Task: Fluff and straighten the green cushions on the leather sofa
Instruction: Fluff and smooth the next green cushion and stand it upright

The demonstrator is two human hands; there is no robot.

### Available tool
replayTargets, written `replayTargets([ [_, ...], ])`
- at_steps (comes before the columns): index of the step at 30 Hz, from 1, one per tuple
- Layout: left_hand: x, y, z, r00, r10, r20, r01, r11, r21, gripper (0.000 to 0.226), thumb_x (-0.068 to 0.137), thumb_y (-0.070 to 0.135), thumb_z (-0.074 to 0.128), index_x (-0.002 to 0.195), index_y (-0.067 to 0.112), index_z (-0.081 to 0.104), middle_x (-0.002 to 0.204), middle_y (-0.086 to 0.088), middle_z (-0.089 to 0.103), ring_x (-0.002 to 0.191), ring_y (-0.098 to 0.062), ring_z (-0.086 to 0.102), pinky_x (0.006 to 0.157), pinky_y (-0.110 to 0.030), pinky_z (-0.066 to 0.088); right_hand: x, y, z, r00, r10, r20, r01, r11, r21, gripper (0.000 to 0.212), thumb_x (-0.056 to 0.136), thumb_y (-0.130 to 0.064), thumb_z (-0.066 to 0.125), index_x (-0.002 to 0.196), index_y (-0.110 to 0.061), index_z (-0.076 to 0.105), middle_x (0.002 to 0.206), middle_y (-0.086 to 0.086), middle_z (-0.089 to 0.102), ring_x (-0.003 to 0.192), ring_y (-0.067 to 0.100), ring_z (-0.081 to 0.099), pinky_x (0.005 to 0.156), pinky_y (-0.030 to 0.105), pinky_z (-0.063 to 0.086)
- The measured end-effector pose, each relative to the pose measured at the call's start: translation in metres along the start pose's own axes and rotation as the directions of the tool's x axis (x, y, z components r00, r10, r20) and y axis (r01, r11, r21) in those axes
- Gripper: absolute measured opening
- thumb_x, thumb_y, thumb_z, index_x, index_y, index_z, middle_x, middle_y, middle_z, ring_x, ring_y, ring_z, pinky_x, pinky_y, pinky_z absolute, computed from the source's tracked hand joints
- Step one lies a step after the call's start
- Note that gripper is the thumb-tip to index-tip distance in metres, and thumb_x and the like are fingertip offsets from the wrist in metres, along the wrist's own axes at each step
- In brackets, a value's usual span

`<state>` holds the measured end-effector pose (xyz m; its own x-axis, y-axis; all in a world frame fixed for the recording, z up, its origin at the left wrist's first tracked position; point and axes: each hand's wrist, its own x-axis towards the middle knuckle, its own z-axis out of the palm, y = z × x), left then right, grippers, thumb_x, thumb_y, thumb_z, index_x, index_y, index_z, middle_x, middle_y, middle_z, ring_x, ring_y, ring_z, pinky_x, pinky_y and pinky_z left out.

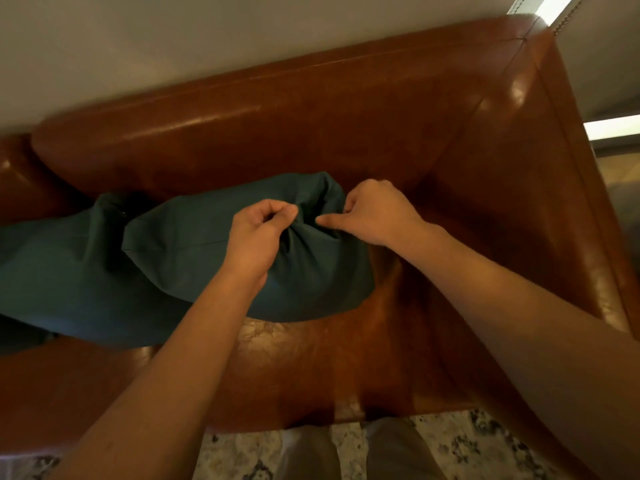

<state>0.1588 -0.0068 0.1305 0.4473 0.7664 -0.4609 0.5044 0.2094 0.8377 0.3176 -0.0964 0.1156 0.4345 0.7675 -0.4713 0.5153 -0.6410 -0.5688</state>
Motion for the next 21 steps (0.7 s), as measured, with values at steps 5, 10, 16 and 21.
replayTargets([
  [5,-0.003,-0.006,0.002,1.0,-0.01,-0.001,0.01,0.999,-0.039,0.025,0.092,0.014,0.062,0.069,0.023,0.063,0.056,0.02,0.057,0.055,0.008,0.05,0.056,-0.004,0.038,0.005,-0.006,0.011,0.999,-0.045,0.024,0.046,0.997,-0.054,0.043,0.085,-0.034,0.067,0.052,-0.014,0.05,0.05,0.001,0.05,0.052,0.019,0.054,0.051,0.03,0.042],
  [10,-0.002,-0.012,-0.005,0.992,0.098,-0.074,-0.093,0.993,0.071,0.019,0.093,0.019,0.061,0.076,0.023,0.066,0.068,0.012,0.061,0.064,0.002,0.054,0.066,-0.017,0.045,-0.015,0.01,0.016,0.987,-0.081,-0.136,0.102,0.983,0.152,0.032,0.094,-0.033,0.06,0.072,-0.012,0.067,0.073,0.004,0.064,0.066,0.016,0.059,0.061,0.032,0.046],
  [16,0.009,0.016,-0.008,0.782,0.577,0.234,-0.546,0.453,0.705,0.024,0.087,0.026,0.064,0.109,0.015,0.064,0.101,-0.004,0.055,0.093,-0.023,0.053,0.081,-0.039,0.044,-0.039,0.019,0.038,0.975,0.137,-0.174,-0.003,0.793,0.609,0.04,0.097,-0.036,0.055,0.073,-0.005,0.065,0.074,0.021,0.061,0.063,0.027,0.056,0.064,0.035,0.043],
  [21,0.029,0.044,0.009,0.694,0.34,0.635,-0.647,-0.092,0.757,0.029,0.085,0.033,0.065,0.112,0.022,0.063,0.113,-0.003,0.053,0.109,-0.027,0.045,0.082,-0.04,0.034,-0.043,0.016,0.047,0.963,0.205,-0.173,-0.011,0.673,0.739,0.043,0.095,-0.035,0.058,0.074,0.001,0.065,0.074,0.031,0.059,0.062,0.023,0.05,0.063,0.034,0.04],
])
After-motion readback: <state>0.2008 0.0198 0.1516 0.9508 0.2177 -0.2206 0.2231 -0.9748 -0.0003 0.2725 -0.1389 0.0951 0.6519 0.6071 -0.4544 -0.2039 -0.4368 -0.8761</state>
